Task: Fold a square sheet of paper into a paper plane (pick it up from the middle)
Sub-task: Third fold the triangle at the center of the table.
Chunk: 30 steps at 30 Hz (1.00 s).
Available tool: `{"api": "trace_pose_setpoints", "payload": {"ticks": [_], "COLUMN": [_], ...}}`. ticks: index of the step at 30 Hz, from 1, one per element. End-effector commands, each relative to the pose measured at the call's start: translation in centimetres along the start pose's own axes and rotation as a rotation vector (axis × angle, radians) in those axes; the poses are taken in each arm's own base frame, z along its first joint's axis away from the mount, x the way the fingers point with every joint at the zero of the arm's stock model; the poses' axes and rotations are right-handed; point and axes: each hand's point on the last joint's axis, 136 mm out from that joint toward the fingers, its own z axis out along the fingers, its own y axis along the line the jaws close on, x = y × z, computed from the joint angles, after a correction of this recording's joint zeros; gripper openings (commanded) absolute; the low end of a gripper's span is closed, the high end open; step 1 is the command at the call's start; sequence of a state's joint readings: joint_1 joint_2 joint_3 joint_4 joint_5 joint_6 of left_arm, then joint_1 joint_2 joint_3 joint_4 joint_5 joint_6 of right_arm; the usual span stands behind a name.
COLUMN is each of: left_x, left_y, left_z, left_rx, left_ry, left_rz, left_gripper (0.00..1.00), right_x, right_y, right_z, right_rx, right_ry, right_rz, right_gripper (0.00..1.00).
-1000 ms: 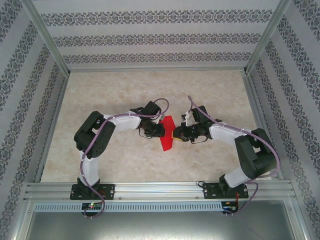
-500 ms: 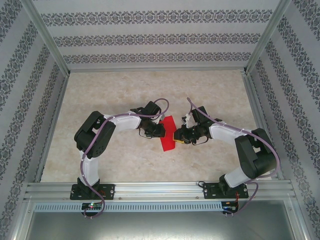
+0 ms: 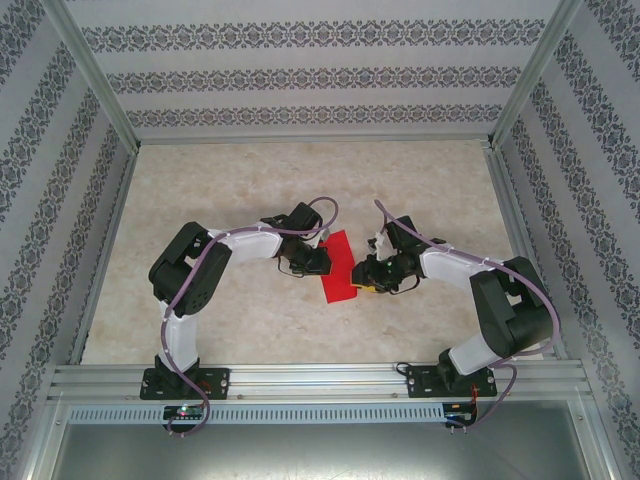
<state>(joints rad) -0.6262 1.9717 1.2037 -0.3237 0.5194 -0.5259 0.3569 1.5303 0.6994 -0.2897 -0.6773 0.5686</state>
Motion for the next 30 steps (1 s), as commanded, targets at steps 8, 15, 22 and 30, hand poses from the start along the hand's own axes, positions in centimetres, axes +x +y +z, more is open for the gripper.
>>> {"api": "trace_pose_setpoints", "payload": {"ticks": [8, 15, 22, 30], "left_x": [2.4, 2.3, 2.3, 2.1], "left_y": [2.7, 2.6, 2.6, 2.3], "left_z": [2.0, 2.1, 2.0, 1.9], "left_rx": [-0.067, -0.066, -0.068, -0.061], "left_ry": [0.096, 0.097, 0.099, 0.097], "left_rz": [-0.025, -0.026, -0.024, -0.021], "left_gripper": [0.17, 0.17, 0.17, 0.17], "right_x": [0.7, 0.7, 0.0, -1.8], "right_y": [-1.2, -0.7, 1.1, 3.1], "right_z": [-0.3, -0.5, -0.8, -0.8], "right_rx": [-0.002, -0.035, -0.114, -0.221], "right_ry": [-0.008, -0.014, -0.036, -0.072], "right_rz": [0.014, 0.017, 0.02, 0.052], "right_gripper": [0.3, 0.18, 0.03, 0.01]}}
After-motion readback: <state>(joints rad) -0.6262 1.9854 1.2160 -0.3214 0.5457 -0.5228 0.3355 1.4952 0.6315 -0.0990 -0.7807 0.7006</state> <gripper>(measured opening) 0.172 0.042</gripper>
